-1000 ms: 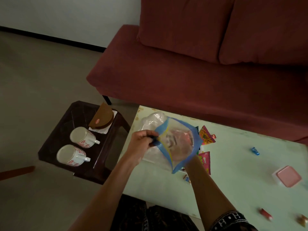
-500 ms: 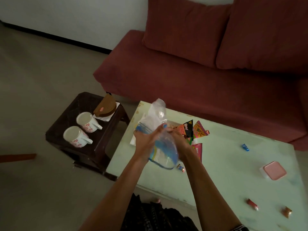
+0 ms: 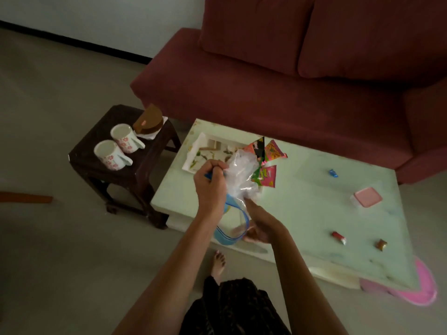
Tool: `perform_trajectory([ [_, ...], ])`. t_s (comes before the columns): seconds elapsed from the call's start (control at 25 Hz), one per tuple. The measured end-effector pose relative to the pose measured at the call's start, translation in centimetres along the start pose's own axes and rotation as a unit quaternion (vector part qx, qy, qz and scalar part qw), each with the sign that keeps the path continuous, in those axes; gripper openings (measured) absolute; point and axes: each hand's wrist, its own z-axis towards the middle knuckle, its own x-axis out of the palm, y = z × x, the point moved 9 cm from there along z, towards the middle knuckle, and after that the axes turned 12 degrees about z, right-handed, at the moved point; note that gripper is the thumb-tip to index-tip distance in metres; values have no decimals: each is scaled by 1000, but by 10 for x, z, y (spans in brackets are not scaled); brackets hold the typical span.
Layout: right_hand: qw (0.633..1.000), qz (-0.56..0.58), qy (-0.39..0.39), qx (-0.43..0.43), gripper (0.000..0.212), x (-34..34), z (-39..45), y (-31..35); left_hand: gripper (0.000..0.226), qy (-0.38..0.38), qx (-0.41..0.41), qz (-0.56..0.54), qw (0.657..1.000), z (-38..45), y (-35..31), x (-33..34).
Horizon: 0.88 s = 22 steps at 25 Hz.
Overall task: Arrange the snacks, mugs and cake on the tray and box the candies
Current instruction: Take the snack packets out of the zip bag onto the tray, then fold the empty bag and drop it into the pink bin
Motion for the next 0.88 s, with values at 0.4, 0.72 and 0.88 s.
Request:
perform_trajectory([
  [0.4, 944, 297, 9, -145, 33, -102, -121, -17, 25, 101, 96, 95, 986, -140, 4, 65],
  [0.72, 908, 176, -139, -354, 29, -220, -226, -7, 43, 106, 93, 101, 985, -253, -19, 188],
  [0.88, 860, 98, -158, -476, 39, -295, -273, 3, 67, 176, -35, -24, 984, -311, -13, 266],
])
